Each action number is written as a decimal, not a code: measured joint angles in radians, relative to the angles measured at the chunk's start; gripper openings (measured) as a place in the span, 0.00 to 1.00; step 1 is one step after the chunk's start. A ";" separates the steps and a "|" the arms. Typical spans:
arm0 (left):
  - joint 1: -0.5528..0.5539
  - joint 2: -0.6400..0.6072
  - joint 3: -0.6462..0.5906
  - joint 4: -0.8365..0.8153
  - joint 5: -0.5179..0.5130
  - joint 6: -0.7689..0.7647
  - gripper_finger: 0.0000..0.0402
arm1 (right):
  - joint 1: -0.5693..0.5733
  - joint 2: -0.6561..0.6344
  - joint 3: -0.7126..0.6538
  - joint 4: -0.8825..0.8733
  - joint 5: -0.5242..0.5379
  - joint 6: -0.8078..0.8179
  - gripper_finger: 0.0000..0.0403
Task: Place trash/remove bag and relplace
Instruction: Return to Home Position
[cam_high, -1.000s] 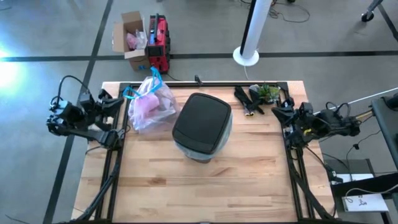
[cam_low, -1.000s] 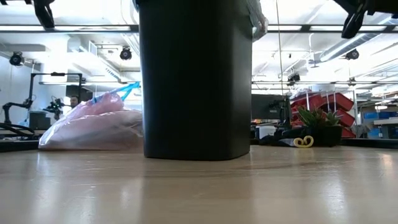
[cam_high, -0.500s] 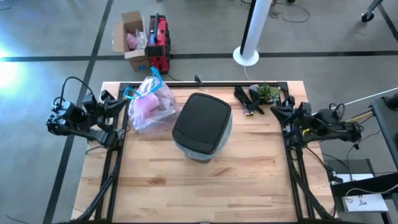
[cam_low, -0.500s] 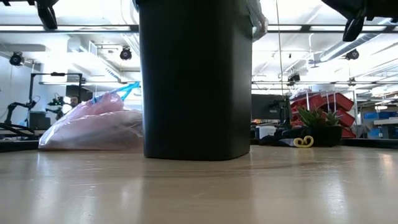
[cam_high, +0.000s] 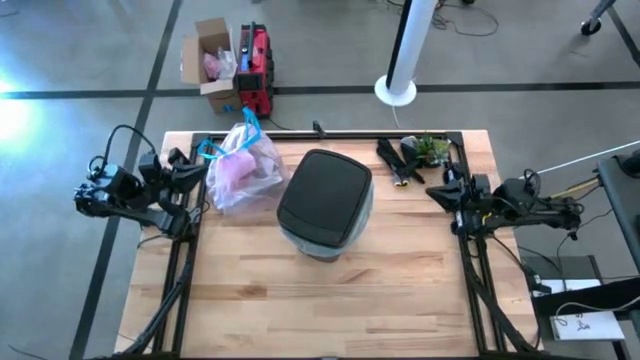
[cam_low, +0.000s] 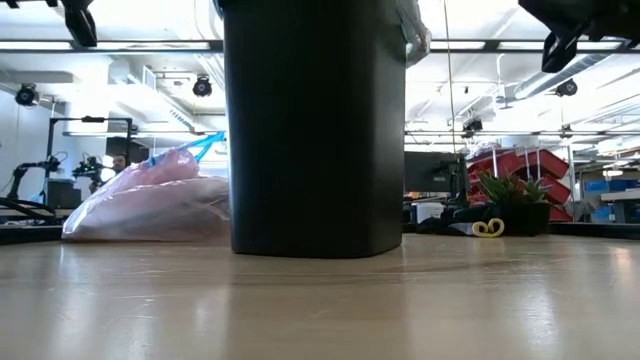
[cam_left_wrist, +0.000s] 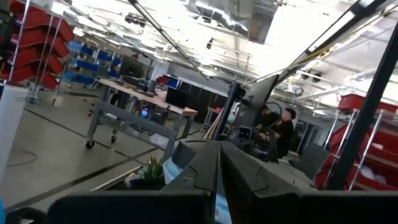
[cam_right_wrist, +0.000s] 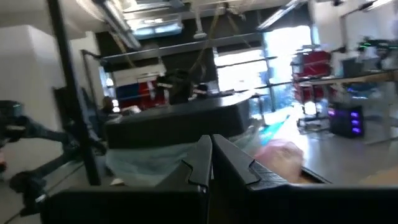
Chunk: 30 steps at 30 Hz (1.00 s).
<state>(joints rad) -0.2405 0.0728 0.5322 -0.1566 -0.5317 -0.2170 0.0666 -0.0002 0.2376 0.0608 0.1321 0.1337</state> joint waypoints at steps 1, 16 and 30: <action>0.000 -0.002 -0.006 -0.001 0.000 -0.002 0.01 | 0.000 0.000 -0.019 0.032 -0.011 0.000 0.00; 0.000 -0.047 -0.284 0.261 0.073 0.035 0.01 | 0.000 0.000 -0.223 0.194 0.190 0.002 0.00; 0.023 -0.068 -0.521 0.443 0.154 0.013 0.01 | 0.000 0.000 -0.223 0.032 0.137 0.024 0.00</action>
<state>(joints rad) -0.2171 0.0052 0.0109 0.2861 -0.3779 -0.2042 0.0669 0.0002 0.0143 0.0924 0.2693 0.1577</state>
